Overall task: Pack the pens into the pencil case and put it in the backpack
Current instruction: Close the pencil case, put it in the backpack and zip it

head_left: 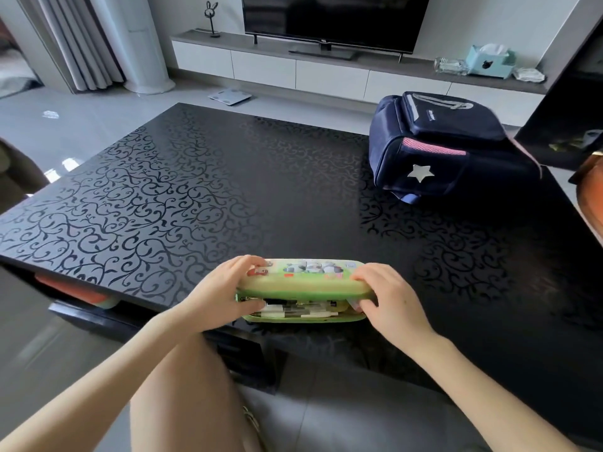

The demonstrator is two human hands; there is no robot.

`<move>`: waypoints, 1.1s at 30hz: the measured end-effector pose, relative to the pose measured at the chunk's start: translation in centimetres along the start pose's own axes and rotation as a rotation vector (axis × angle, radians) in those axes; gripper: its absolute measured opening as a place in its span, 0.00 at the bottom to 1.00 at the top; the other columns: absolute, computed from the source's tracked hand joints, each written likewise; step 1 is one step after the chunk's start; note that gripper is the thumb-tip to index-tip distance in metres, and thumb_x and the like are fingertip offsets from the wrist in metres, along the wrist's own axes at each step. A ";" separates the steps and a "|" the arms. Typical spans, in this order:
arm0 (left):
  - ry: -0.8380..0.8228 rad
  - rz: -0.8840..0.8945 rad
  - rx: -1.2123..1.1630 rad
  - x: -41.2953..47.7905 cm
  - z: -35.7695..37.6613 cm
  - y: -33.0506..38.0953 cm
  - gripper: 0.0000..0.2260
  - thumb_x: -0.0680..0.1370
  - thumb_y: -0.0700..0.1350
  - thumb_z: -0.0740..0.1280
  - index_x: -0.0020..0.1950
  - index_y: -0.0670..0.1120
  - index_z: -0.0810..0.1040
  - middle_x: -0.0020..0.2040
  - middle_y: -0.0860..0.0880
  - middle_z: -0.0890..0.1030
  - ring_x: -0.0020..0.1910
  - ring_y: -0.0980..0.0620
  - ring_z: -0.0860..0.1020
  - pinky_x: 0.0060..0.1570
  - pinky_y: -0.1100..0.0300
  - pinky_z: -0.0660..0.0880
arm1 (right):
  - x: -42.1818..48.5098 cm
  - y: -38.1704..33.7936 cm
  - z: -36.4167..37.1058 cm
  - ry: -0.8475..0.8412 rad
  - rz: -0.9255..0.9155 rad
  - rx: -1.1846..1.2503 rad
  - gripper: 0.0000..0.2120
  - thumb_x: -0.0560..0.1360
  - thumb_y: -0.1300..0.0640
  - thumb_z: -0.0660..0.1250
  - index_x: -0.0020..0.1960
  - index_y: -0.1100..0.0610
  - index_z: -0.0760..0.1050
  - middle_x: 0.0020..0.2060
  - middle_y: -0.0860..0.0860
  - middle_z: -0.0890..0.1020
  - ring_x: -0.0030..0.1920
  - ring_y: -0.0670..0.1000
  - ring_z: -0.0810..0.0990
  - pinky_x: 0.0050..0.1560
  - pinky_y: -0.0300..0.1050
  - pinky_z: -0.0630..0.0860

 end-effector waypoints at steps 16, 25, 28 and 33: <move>0.232 0.293 0.209 -1.4 5.6 -2.0 0.22 0.76 0.61 0.55 0.69 0.57 0.67 0.71 0.44 0.66 0.72 0.39 0.57 0.59 0.43 0.70 | -0.1 -2.2 2.5 -0.049 -0.248 -0.352 0.27 0.68 0.36 0.64 0.52 0.59 0.74 0.58 0.56 0.77 0.61 0.58 0.73 0.68 0.60 0.63; 0.018 0.335 -0.100 5.0 8.6 4.3 0.23 0.71 0.47 0.72 0.65 0.54 0.74 0.72 0.48 0.65 0.75 0.46 0.52 0.67 0.52 0.62 | 1.9 0.8 2.8 -0.315 -0.042 -0.537 0.44 0.66 0.26 0.50 0.74 0.50 0.54 0.71 0.60 0.66 0.68 0.63 0.66 0.71 0.65 0.56; -0.020 0.016 -0.719 6.8 6.6 6.3 0.14 0.73 0.49 0.67 0.59 0.56 0.78 0.65 0.54 0.75 0.68 0.54 0.69 0.63 0.60 0.67 | 0.5 2.1 2.2 -0.307 -0.034 -0.532 0.43 0.67 0.28 0.51 0.74 0.50 0.52 0.71 0.60 0.64 0.68 0.63 0.65 0.71 0.64 0.58; -0.287 -0.298 -0.831 10.9 5.9 6.8 0.18 0.81 0.54 0.53 0.63 0.50 0.76 0.62 0.51 0.77 0.57 0.56 0.75 0.50 0.66 0.69 | 0.2 2.0 2.4 -0.270 -0.037 -0.555 0.42 0.66 0.28 0.51 0.73 0.51 0.57 0.70 0.61 0.67 0.67 0.63 0.67 0.69 0.63 0.61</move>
Point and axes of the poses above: each hand's wrist, its own x-axis towards the middle knuckle, its own z-axis out of the palm, y = z × x, the point moved 1 cm from there along x, towards the middle knuckle
